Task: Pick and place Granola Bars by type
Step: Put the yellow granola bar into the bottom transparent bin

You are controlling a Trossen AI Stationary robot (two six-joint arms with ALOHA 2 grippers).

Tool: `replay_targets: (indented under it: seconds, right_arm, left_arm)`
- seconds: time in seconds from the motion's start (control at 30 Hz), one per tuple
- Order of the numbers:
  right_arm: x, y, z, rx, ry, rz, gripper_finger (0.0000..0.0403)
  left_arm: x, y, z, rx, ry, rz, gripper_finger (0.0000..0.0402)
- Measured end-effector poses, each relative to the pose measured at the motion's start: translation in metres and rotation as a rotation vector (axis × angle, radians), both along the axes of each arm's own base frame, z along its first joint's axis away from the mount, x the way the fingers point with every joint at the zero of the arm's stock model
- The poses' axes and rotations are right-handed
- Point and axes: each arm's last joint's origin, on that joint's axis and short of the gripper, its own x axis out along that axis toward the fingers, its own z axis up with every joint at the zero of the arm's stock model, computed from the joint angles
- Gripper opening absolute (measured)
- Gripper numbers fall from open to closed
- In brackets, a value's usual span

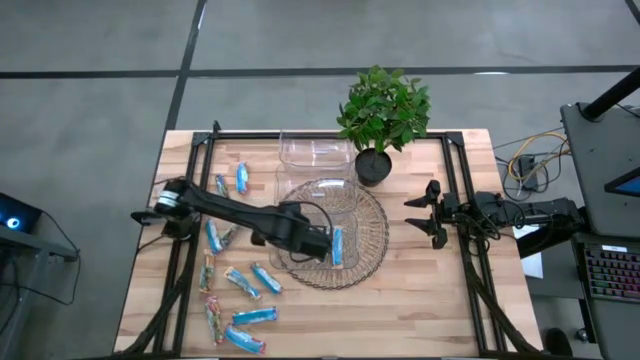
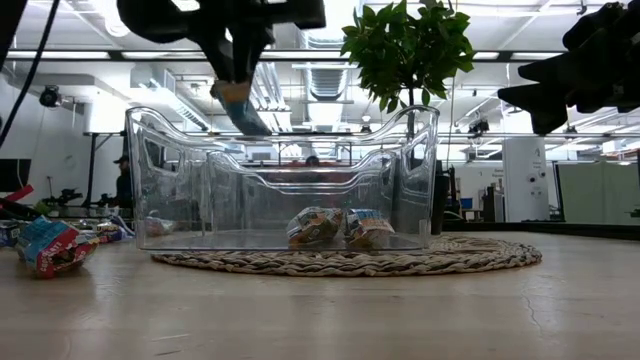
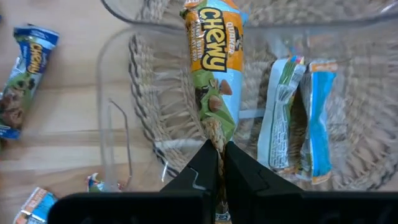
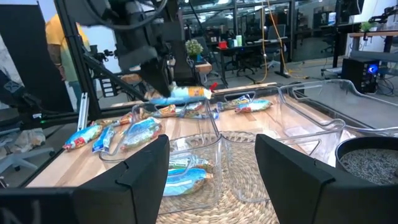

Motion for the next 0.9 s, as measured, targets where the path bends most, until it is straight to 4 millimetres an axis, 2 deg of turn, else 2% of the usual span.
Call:
replay_targets:
  seconds: [0.37,0.9]
  right_arm:
    - [0.000,0.000,0.000,0.000,0.000,0.000,0.0226]
    - [0.000,0.000,0.000,0.000,0.000,0.001,0.0224]
  left_arm:
    - [0.027,-0.004,-0.038,-0.018,0.024,-0.011,0.0000]
    - [0.055,-0.010,-0.077,-0.045,-0.022,-0.032,0.0000]
